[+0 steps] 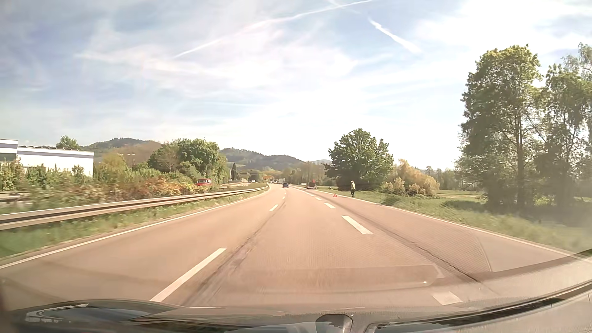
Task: Follow the waypoints while adhering to traffic rules and regulations
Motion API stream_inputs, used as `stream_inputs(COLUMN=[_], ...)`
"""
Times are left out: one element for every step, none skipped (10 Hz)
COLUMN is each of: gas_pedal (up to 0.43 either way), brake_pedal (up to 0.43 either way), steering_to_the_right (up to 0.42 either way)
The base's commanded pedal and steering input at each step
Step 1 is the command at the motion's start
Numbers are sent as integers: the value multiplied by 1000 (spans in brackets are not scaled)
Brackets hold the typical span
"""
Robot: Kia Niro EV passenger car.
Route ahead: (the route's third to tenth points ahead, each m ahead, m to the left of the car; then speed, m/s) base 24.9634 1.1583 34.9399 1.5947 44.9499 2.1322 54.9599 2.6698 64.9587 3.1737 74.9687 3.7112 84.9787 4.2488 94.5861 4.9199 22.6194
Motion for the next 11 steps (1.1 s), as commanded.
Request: stream_inputs(gas_pedal=[169, 169, 169, 169, 169, 169, 169, 169, 169, 169, 169], brake_pedal=[0, 0, 0, 0, 0, 0, 0, 0, 0, 0, 0], steering_to_the_right=[-6, -6, -6, -6, -6, -6, -6, -6, -6, -6, -6])
